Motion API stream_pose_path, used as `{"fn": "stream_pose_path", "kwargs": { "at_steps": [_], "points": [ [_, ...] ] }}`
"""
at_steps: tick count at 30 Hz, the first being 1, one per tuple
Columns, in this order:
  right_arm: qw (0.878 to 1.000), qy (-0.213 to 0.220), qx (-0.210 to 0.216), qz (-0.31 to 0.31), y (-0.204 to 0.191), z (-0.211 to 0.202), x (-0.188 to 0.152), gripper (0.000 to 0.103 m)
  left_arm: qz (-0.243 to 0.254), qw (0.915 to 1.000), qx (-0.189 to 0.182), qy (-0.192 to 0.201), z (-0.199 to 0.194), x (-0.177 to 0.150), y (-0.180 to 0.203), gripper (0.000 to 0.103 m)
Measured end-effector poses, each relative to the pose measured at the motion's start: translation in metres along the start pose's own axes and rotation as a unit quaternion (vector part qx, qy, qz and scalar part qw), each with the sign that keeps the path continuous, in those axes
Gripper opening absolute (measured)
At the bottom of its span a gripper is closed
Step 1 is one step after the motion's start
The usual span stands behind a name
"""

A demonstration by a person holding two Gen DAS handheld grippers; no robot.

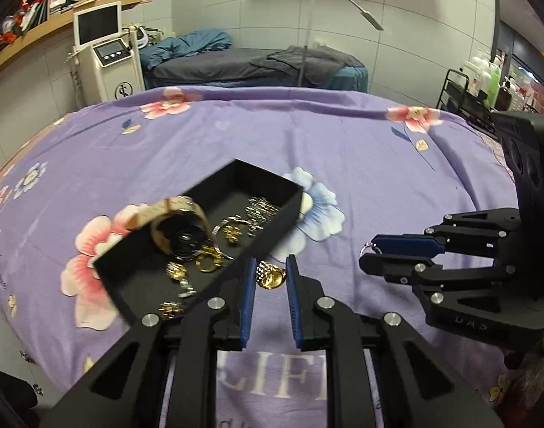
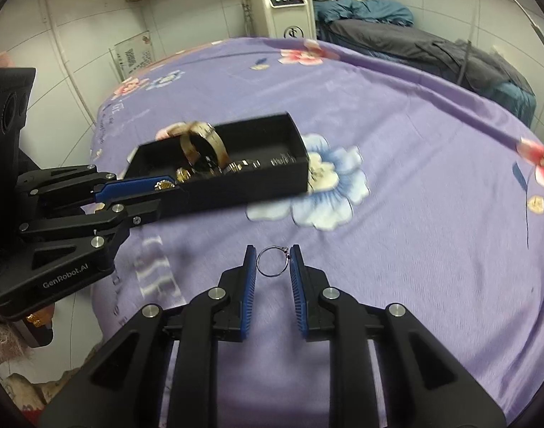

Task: Organize jewelry
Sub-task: 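Drop the silver ring into the box with the right tool while the left tool drops the earring in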

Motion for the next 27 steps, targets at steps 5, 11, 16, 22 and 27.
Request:
{"fn": "stream_pose_path", "kwargs": {
  "at_steps": [5,11,16,22,27],
  "points": [
    [1.000,0.021,0.011,-0.012,-0.012,-0.008,0.029,0.020,-0.013,0.9995,0.022,0.018,-0.018,0.013,-0.024,0.017],
    [0.999,0.040,0.024,-0.019,-0.024,-0.012,0.060,0.020,-0.016,0.9983,0.046,0.033,-0.030,0.026,-0.045,0.017],
    [0.998,0.046,0.035,-0.020,-0.029,-0.009,0.080,0.020,-0.026,0.9970,0.061,0.040,-0.033,0.034,-0.063,0.017],
    [0.998,0.032,0.052,-0.012,-0.034,0.012,0.092,0.020,-0.029,0.9972,0.061,0.030,-0.024,0.035,-0.072,0.017],
    [0.998,0.016,0.053,-0.011,-0.038,0.034,0.095,0.020,-0.028,0.9978,0.058,0.016,-0.009,0.029,-0.072,0.017]
  ]
}}
Point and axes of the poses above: each gripper's, at about its wrist camera, not at the fingertips, and z roughly the way its jaws point, y to its right, x to its top, the point moved 9 cm from there along z, roughly the way its jaws point, and after that the axes turned 1 degree about z, right-handed, at the moved point
